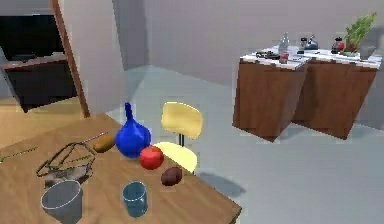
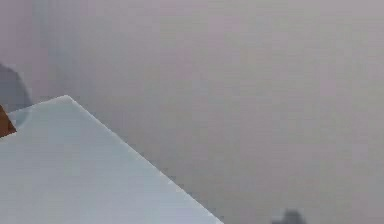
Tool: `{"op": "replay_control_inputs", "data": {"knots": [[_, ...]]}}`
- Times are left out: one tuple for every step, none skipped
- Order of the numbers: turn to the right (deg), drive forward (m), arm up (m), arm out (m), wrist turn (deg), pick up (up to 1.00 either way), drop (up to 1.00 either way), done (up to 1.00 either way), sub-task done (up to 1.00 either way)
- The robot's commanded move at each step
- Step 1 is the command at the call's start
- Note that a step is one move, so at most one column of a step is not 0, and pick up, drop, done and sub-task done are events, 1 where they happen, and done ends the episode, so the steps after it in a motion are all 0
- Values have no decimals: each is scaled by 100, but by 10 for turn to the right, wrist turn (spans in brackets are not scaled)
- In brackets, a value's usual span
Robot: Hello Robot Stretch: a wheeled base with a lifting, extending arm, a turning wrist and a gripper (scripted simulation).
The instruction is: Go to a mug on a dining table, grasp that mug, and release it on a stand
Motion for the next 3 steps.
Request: {"op": "replay_control_inputs", "data": {"knots": [[-450, 0, 0, 0, 0, 0, 0, 0, 0], [-450, 0, 0, 0, 0, 0, 0, 0, 0], [-180, 0, 0, 0, 0, 0, 0, 0, 0]]}}
